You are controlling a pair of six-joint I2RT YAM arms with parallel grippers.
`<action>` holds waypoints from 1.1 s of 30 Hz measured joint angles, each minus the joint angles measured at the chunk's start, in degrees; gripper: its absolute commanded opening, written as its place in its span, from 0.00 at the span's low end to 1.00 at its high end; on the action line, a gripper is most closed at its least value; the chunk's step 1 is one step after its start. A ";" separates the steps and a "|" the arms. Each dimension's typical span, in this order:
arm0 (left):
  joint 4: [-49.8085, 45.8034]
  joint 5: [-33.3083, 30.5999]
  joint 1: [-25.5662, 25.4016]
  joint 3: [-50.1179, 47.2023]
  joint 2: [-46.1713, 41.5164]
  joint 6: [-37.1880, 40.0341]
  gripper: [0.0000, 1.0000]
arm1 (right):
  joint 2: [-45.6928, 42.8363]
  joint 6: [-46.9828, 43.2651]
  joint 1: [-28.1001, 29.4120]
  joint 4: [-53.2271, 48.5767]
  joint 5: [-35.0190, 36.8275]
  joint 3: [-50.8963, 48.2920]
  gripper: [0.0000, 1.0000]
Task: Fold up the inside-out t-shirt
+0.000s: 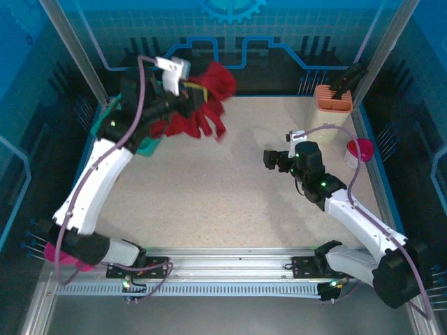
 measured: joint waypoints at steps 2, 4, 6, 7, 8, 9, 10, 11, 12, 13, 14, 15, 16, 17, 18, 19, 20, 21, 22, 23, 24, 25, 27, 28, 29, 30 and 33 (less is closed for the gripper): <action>2.14 2.60 -1.70 -9.16 -3.63 -0.20 0.71 | -0.44 0.02 0.00 -0.59 -0.85 0.04 1.00; 3.39 4.37 -2.34 -16.50 -4.90 -1.73 0.74 | -0.07 0.02 0.31 -1.84 -1.88 0.07 1.00; 4.42 5.07 -2.56 -23.41 -5.38 -3.74 0.76 | 0.98 0.04 1.03 -3.67 -3.28 0.37 1.00; 4.94 4.94 -2.62 -27.12 -5.86 -5.29 0.76 | 1.90 0.17 1.64 -4.87 -4.17 0.76 1.00; 5.16 4.55 -2.62 -29.90 -6.51 -6.75 0.76 | 3.06 0.22 2.43 -6.60 -5.18 1.51 1.00; 5.25 3.74 -2.62 -32.89 -7.63 -8.48 0.75 | 4.70 0.22 3.69 -8.68 -6.21 2.60 1.00; 5.20 2.84 -2.62 -35.54 -9.14 -10.23 0.75 | 6.62 0.20 5.62 -11.10 -6.86 3.96 1.00; 4.68 2.25 -2.62 -37.11 -10.34 -11.80 0.74 | 8.22 0.02 7.37 -12.61 -7.56 4.83 1.00; 4.22 1.51 -2.75 -38.77 -11.98 -13.60 0.74 | 9.88 -0.13 9.29 -14.43 -8.24 5.73 0.99; 3.72 0.74 -3.06 -40.04 -13.53 -15.17 0.74 | 11.72 -0.44 10.93 -16.17 -9.22 6.49 0.97; 3.48 -0.04 -3.65 -41.22 -14.88 -16.35 0.74 | 13.60 -0.44 11.93 -18.10 -10.21 7.32 0.94; 3.19 -1.18 -4.83 -42.95 -16.63 -17.97 0.74 | 15.63 -0.42 12.35 -19.98 -10.99 8.22 0.92; 2.78 -2.21 -6.43 -44.72 -18.10 -19.39 0.74 | 17.66 -0.09 12.35 -21.55 -11.47 8.87 0.92; 2.51 -3.23 -8.35 -46.49 -19.23 -20.79 0.75 | 18.93 0.26 12.09 -22.58 -11.69 8.98 0.92; 1.84 -4.24 -10.71 -48.48 -20.17 -22.51 0.76 | 19.71 0.92 11.74 -24.26 -11.93 8.92 0.93; 1.05 -5.38 -13.42 -50.49 -20.70 -24.48 0.78 | 19.82 1.60 11.34 -25.77 -12.17 8.59 0.93; 0.46 -6.14 -15.50 -52.11 -20.85 -25.83 0.81 | 19.39 2.21 10.95 -26.62 -12.48 7.98 0.92; -0.31 -7.02 -18.36 -54.10 -20.85 -27.76 0.83 | 18.67 2.80 10.51 -27.41 -13.05 7.13 0.91; -1.16 -7.78 -21.27 -56.02 -20.79 -29.44 0.84 | 17.88 3.23 10.14 -27.87 -13.94 6.14 0.88; -2.01 -8.33 -23.28 -57.29 -20.63 -30.53 0.85 | 17.35 3.58 9.88 -28.17 -14.97 5.38 0.83; -2.91 -8.96 -25.53 -58.51 -20.37 -31.85 0.85 | 17.18 3.98 9.81 -27.85 -17.25 4.55 0.76; -3.85 -9.60 -26.97 -59.23 -20.00 -32.89 0.85 | 17.53 4.39 9.84 -26.93 -20.33 3.89 0.71; -5.92 -11.13 -28.41 -59.65 -19.08 -34.95 0.85 | 19.50 5.77 10.47 -24.17 -26.45 3.02 0.66; -6.49 -11.96 -28.87 -59.71 -18.84 -36.00 0.85 | 21.07 6.86 11.26 -22.03 -29.18 2.62 0.59; -6.54 -12.83 -29.14 -59.91 -18.80 -36.87 0.84 | 22.36 7.50 12.00 -20.28 -30.86 2.32 0.48; -6.36 -13.75 -29.38 -60.35 -18.82 -38.07 0.83 | 23.87 8.46 12.90 -18.56 -32.33 2.05 0.36; -2.56 -16.72 -29.62 -64.04 -18.84 -40.09 0.65 | 27.61 10.27 14.12 -15.50 -33.81 1.88 0.00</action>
